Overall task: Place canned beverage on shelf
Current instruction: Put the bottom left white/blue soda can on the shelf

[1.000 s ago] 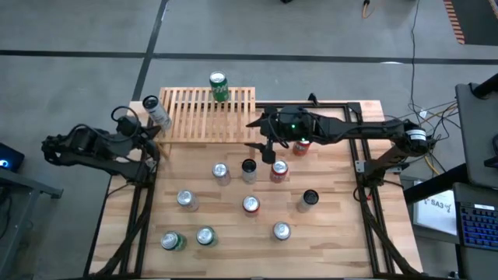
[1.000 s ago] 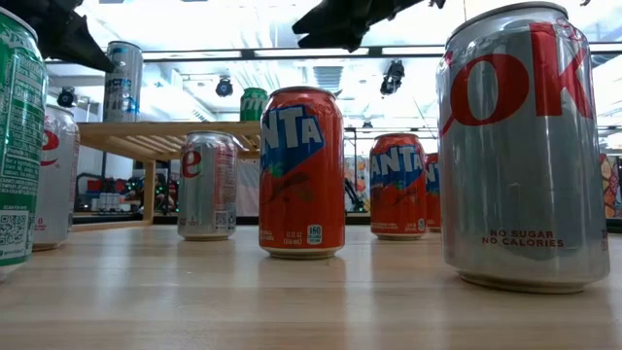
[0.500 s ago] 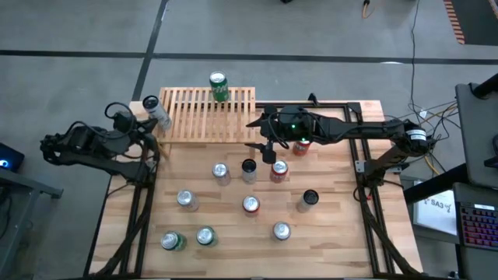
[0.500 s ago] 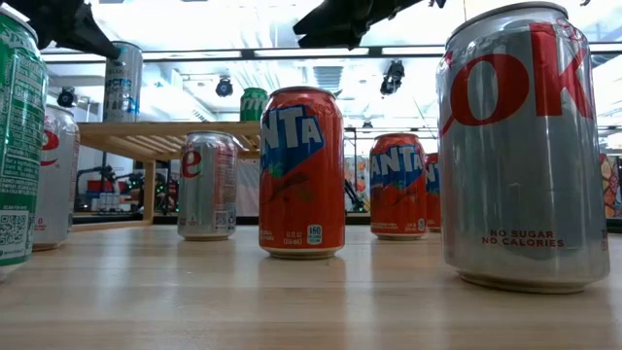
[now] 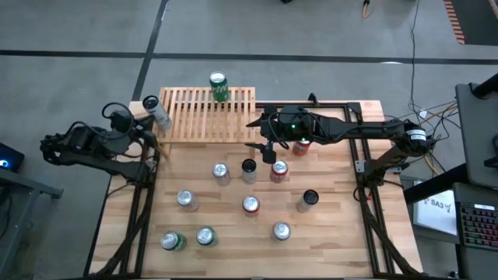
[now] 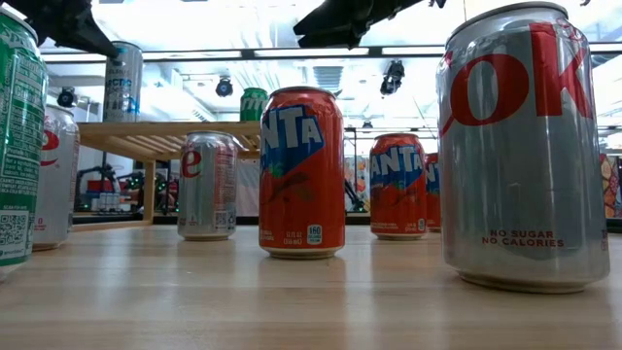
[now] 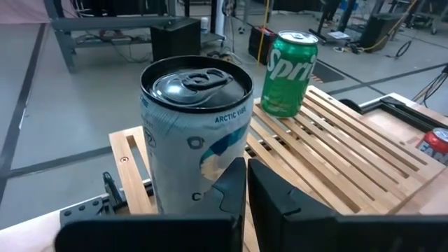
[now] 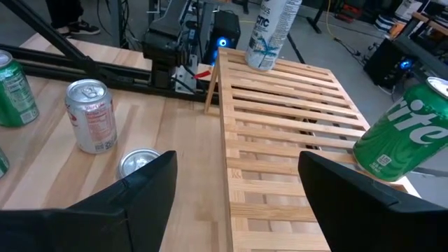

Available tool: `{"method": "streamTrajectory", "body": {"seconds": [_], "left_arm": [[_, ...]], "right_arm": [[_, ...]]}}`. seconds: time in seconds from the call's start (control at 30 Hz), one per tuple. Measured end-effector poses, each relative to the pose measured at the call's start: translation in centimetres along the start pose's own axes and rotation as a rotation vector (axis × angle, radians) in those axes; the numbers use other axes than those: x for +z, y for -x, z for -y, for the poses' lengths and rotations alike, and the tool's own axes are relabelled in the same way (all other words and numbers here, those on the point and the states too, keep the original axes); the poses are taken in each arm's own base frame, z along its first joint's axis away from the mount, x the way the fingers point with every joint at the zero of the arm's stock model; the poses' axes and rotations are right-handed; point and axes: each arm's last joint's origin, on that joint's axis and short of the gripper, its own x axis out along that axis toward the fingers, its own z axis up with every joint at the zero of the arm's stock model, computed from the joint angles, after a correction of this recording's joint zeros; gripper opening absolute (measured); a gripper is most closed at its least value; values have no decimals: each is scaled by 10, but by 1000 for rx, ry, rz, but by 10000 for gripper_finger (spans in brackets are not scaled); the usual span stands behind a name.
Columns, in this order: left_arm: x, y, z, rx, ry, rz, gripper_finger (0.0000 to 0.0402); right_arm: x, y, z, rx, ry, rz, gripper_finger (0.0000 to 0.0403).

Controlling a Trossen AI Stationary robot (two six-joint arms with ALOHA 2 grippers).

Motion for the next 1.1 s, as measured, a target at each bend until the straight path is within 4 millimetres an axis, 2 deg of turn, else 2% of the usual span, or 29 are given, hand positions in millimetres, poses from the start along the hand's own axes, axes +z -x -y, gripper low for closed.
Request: {"method": "streamTrajectory", "body": {"seconds": [0.5,0.7,0.83,1.1], "left_arm": [[0,0,0,18,-15,10,0],[-5,-8,19,-59,-58,-92,0],[-11,-15,31,-15,-138,-135,0],[-11,-18,34,90,-171,-160,0]], "right_arm": [[0,0,0,0,5,0,283],[0,0,0,-1,6,0,283],[0,0,0,-2,8,0,283],[0,0,1,-18,8,-5,283]]}}
